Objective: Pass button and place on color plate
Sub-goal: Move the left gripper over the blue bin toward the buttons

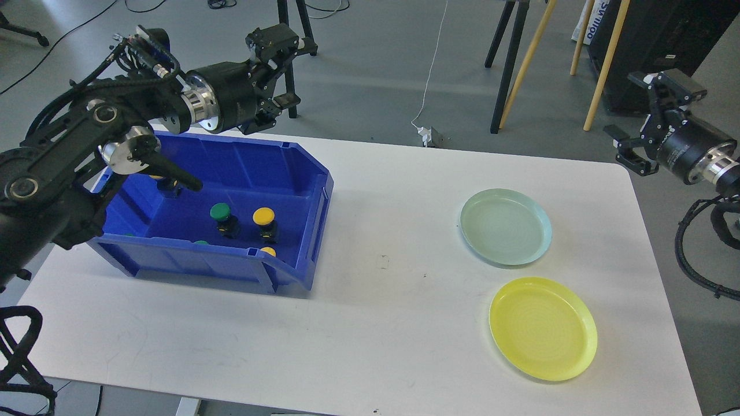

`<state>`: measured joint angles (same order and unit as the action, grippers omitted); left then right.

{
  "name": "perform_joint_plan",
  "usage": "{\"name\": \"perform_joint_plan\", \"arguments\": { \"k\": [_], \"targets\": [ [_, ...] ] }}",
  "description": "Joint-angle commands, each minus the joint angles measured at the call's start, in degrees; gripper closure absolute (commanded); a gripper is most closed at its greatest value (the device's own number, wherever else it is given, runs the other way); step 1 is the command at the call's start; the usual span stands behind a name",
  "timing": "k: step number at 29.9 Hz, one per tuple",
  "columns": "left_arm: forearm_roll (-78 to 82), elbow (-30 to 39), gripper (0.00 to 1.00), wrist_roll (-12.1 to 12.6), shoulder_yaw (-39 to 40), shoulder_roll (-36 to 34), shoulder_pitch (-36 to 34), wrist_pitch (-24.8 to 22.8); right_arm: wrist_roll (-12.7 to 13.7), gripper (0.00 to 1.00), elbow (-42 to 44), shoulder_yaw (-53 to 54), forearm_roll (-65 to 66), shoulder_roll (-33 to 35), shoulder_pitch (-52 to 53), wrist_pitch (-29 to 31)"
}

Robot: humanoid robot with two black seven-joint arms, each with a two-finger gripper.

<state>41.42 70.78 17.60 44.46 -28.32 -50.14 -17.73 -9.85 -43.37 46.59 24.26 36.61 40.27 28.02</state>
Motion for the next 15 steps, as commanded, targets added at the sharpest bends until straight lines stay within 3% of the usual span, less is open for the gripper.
{"name": "perform_joint_plan", "arguments": {
  "k": [1, 3, 7, 8, 9, 13, 15],
  "targets": [
    [0.50, 0.15, 0.00, -3.36, 0.45, -0.15, -0.04, -0.20, -0.17, 0.01, -0.49, 0.87, -0.09, -0.22, 0.07, -0.02],
    [2.25, -0.11, 0.01, -6.25, 0.02, -0.24, 0.05, 0.06, -0.43, 0.01, -0.66, 0.96, -0.18, -0.40, 0.07, -0.02],
    [4.03, -0.64, 0.00, -18.89, 2.82, 0.20, 0.13, 0.33, -0.52, 0.01, -0.58, 2.80, -0.44, -0.67, 0.07, -0.02],
    [3.06, -1.60, 0.00, -20.75, 3.87, -0.06, 0.13, -0.46, -0.52, 0.01, -0.58, 3.59, -0.45, -0.67, -0.02, -0.02],
    [2.27, -3.17, 0.00, -22.07, 4.41, -0.15, 0.05, -1.16, -0.52, 0.01, -0.49, 4.29, -0.36, -0.67, -0.02, -0.02],
    [2.17, -9.06, 0.00, -23.31, 4.50, 0.55, -0.30, -3.63, -1.14, 0.01, -0.58, 5.97, -0.36, -0.58, 0.07, -0.02],
    [1.91, -10.65, 0.00, -25.94, 4.24, 0.81, -0.22, -4.15, -1.23, 0.01, -0.49, 6.41, -0.36, -0.49, 0.07, -0.02]
  ]
}}
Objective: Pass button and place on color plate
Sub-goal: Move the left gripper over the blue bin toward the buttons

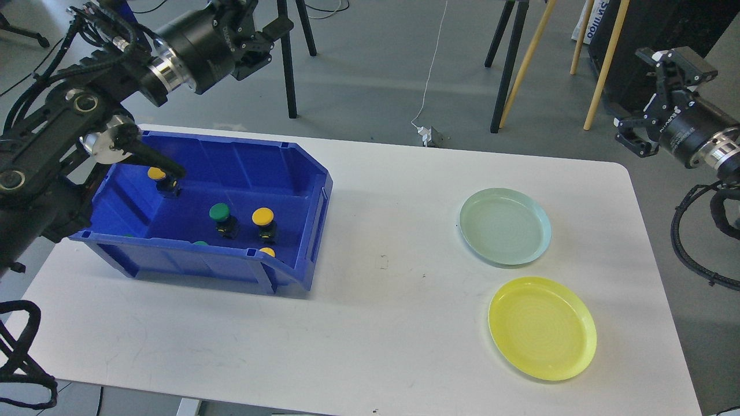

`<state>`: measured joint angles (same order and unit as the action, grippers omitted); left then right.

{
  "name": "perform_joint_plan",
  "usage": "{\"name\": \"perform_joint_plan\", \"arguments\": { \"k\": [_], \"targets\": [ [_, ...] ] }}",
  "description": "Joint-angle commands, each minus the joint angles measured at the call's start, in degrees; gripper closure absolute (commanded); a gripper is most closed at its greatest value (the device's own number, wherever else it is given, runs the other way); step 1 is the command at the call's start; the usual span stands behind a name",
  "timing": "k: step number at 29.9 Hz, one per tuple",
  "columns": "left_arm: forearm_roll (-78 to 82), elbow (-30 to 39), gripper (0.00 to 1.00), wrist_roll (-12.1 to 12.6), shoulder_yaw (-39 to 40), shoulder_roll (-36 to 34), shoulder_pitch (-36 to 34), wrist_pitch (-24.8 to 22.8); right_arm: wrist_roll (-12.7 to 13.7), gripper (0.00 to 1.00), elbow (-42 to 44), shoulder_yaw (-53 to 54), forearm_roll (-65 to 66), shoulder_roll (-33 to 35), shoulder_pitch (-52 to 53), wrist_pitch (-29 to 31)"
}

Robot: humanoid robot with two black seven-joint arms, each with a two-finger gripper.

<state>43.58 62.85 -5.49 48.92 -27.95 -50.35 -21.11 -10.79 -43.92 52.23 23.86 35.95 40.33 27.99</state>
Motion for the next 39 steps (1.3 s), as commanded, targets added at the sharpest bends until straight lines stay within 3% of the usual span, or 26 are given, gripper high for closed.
{"name": "perform_joint_plan", "arguments": {
  "k": [1, 6, 11, 17, 22, 31, 39],
  "targets": [
    [-0.25, -2.65, 0.00, -4.43, -0.49, 0.44, -0.09, -1.21, -0.19, 0.01, 0.07, 0.51, 0.04, 0.08, 0.01, 0.01],
    [0.36, -1.25, 0.03, -4.45, -1.37, -1.23, -0.01, -6.89, 0.16, 0.01, -0.02, -0.11, 0.13, 0.08, 0.10, 0.01],
    [13.34, 3.24, 0.07, -2.42, -6.63, -11.06, -0.79, -6.89, 0.16, 0.01, 0.15, -0.19, 0.39, 0.35, 0.19, 0.01],
    [24.42, 10.08, 0.00, -0.58, -8.66, -18.27, -0.54, -6.89, 0.25, 0.01, 0.16, -0.19, 1.01, 0.87, 0.45, 0.01],
    [38.65, 12.65, 0.00, -0.66, -16.74, -24.51, -1.50, -6.89, 0.33, 0.01, 0.42, -1.94, 1.18, 1.14, 2.73, 0.01],
    [58.27, 11.16, 0.00, -0.84, -23.42, -21.72, -2.56, -6.89, 0.33, 0.01, 0.33, -4.94, 1.18, 2.63, 4.49, 0.01],
    [62.59, 0.10, 0.00, -0.93, -26.68, -14.77, -2.56, -6.89, 0.33, 0.01, 0.51, -5.12, 1.45, 5.18, 4.06, 0.01]
  ]
}}
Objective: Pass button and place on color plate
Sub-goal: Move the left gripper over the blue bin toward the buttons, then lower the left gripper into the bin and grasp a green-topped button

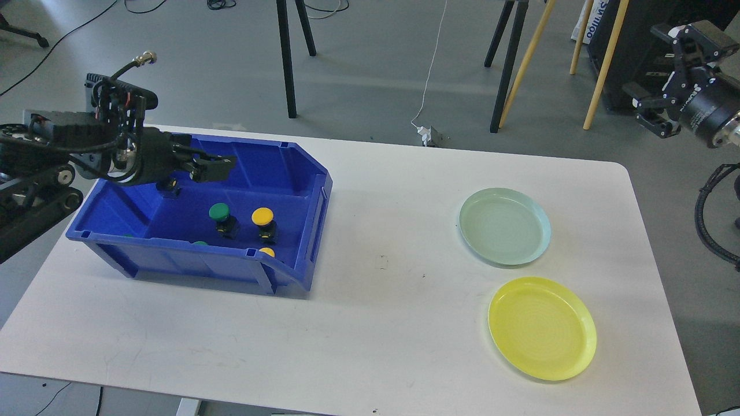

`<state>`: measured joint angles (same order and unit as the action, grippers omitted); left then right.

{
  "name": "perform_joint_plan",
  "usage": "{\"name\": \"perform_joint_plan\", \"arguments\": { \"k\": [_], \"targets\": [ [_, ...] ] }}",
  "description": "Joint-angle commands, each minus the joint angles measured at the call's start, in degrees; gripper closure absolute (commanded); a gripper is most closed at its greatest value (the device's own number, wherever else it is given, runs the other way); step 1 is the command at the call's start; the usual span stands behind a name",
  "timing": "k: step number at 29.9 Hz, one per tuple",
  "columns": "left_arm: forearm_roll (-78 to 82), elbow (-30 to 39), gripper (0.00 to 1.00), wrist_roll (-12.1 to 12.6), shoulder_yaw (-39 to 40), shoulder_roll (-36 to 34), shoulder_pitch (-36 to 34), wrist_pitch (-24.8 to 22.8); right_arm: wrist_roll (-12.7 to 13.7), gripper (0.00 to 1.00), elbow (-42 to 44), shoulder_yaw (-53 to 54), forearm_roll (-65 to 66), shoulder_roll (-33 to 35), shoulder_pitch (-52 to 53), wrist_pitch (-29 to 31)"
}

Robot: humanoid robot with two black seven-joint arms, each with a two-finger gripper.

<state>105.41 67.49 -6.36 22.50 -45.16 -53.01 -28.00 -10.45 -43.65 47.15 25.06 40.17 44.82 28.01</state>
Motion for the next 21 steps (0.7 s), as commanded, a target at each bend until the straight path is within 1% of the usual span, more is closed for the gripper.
{"name": "perform_joint_plan", "arguments": {
  "k": [1, 7, 10, 15, 21],
  "targets": [
    [0.76, -6.04, 0.00, -0.06, -0.26, 3.22, 0.10, 0.00, -0.10, 0.01, 0.23, -0.13, 0.60, 1.05, -0.70, -0.01],
    [4.45, -11.59, 0.00, -0.06, -0.78, 7.79, 0.89, 0.00, -0.28, 0.01, -0.03, -0.04, 1.22, 1.40, -2.64, -0.01],
    [4.98, -13.44, 0.00, -0.06, -3.85, 9.91, 0.89, 0.00, -0.36, 0.01, -0.03, -0.04, 1.22, 1.93, -3.07, -0.01],
    [5.07, -15.46, 0.00, -0.06, -6.24, 11.58, 1.07, 0.00, -0.36, 0.01, -0.12, -0.04, 1.22, 2.11, -3.51, -0.01],
    [5.07, -18.97, 0.00, -0.14, -6.68, 12.11, 1.07, 0.00, -0.45, 0.01, -0.21, -0.04, 1.22, 2.02, -4.39, -0.01]
  ]
}}
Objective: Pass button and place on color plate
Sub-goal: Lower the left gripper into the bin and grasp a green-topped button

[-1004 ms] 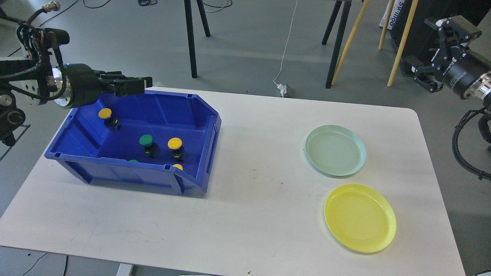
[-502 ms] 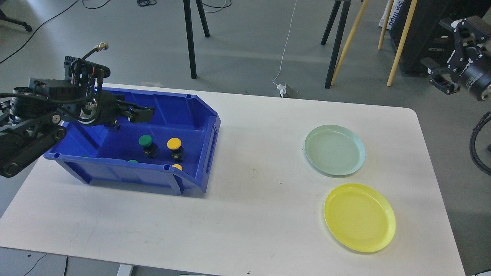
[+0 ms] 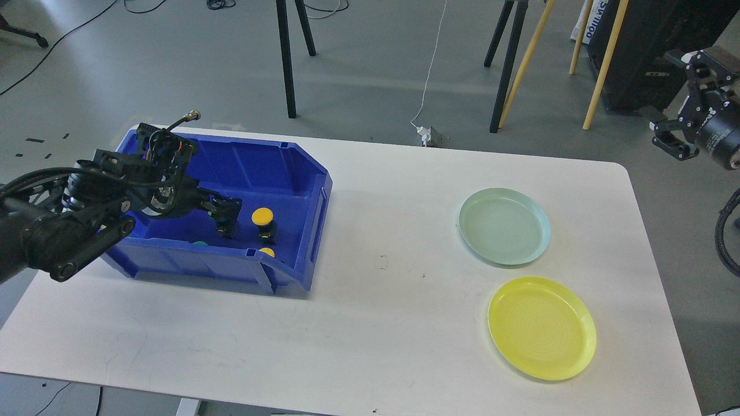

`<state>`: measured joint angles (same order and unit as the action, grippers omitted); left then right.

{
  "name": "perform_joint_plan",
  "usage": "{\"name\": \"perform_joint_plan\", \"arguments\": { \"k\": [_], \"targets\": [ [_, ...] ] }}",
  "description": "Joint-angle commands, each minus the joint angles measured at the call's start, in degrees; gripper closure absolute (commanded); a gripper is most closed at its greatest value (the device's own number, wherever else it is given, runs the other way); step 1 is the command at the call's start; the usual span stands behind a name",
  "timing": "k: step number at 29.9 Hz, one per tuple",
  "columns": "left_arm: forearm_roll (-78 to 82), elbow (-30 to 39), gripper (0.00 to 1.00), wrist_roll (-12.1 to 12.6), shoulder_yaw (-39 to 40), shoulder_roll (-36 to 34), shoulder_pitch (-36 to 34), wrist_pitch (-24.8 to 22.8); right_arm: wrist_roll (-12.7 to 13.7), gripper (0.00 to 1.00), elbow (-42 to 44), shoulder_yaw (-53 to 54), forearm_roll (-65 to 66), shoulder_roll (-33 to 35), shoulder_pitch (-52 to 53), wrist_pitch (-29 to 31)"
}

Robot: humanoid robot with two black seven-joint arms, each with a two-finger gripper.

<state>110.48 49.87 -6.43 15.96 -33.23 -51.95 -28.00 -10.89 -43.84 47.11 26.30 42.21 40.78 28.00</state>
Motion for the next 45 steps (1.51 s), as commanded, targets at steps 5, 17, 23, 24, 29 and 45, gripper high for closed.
{"name": "perform_joint_plan", "arguments": {
  "k": [5, 17, 23, 24, 29, 45],
  "targets": [
    [-0.18, -2.67, 0.01, -0.25, -1.55, 0.97, 0.10, 0.00, -0.01, 0.01, -0.11, 0.00, -0.03, -0.02, -0.97, 0.00],
    [-0.53, -3.73, 0.01, -0.51, -1.81, 3.17, 0.18, 0.00, -0.01, 0.01, -0.20, 0.00, -0.03, -0.02, -1.41, 0.00],
    [-0.53, -4.26, 0.05, -0.51, -1.90, 3.70, 0.18, 0.00, -0.01, 0.01, -0.20, 0.00, 0.06, 0.07, -1.41, 0.00],
    [-0.53, -4.26, 0.05, -0.60, -1.81, 3.79, 0.27, 0.00, -0.01, 0.01, -0.20, 0.00, 0.06, 0.07, -1.41, 0.00],
    [-0.27, -5.84, 0.05, -1.12, -1.90, 3.96, 0.62, 0.00, -0.10, 0.01, -0.20, 0.00, 0.06, 0.07, -1.41, 0.00],
    [-0.62, -7.33, 0.10, -4.11, -1.81, 5.28, 1.06, 0.00, -0.01, 0.01, -0.20, 0.00, 0.06, 0.24, -1.50, 0.00]
  ]
}}
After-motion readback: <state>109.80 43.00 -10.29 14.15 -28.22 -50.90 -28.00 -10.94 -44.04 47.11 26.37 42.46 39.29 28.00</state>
